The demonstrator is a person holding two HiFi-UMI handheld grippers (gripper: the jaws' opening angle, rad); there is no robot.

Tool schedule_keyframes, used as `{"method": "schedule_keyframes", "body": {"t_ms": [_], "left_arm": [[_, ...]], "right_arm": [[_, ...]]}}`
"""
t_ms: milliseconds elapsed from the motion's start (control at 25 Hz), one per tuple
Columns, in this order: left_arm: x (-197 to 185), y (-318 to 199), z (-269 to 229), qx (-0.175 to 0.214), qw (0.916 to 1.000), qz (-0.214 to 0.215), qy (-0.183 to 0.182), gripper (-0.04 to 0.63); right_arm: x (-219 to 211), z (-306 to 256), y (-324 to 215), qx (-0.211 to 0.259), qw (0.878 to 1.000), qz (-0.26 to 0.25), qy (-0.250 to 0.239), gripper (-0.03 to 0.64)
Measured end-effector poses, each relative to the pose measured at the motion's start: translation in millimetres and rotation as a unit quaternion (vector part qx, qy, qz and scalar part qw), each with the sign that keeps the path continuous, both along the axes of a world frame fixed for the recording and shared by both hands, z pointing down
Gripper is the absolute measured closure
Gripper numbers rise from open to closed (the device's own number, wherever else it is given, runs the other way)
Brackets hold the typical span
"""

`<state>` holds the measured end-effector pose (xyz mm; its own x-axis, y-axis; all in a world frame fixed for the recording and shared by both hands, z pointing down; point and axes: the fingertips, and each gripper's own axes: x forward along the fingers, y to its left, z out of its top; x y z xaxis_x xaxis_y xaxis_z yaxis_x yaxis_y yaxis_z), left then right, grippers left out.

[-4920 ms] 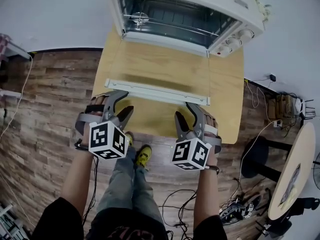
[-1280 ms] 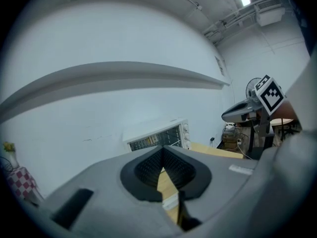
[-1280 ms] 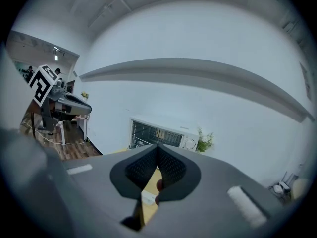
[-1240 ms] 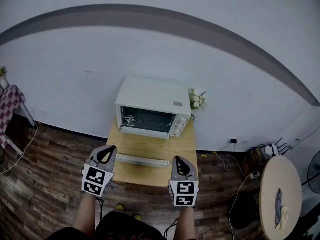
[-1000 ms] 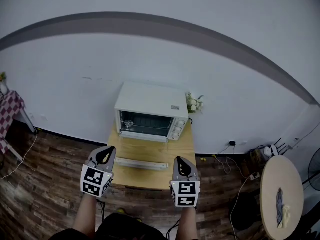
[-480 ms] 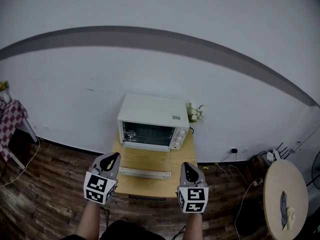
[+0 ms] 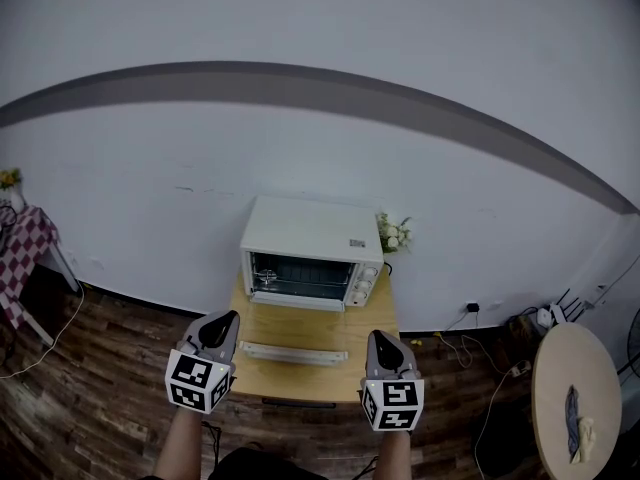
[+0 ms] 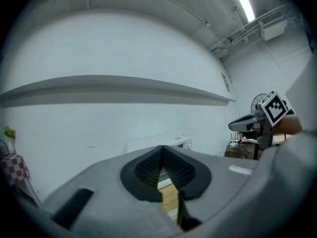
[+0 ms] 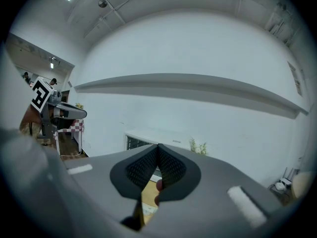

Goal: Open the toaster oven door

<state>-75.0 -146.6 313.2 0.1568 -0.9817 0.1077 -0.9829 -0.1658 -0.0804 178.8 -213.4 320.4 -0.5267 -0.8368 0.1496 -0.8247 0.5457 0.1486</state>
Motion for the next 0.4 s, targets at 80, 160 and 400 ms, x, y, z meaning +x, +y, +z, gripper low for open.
{"method": "schedule_keyframes", "body": {"t_ms": [80,160,400], "left_arm": [[-0.4,0.0,0.3,-0.002,1.0000,-0.001,0.000,0.597],[1.1,-1.1,1.1,-0.003,1.0000,0.002,-0.002,0.597],[0.7,-1.8,7.1,-0.013,0.9999,0.006,-0.006,0.595]], "right_arm": [[-0.4,-1.6,-0.9,0.000,1.000,0.000,0.000,0.609],[-0.2,-1.3,-2.0,0.000,1.000,0.000,0.001,0.609],[-3.0,2.5,-3.7,-0.005,1.000,-0.003,0.005,0.609]]}}
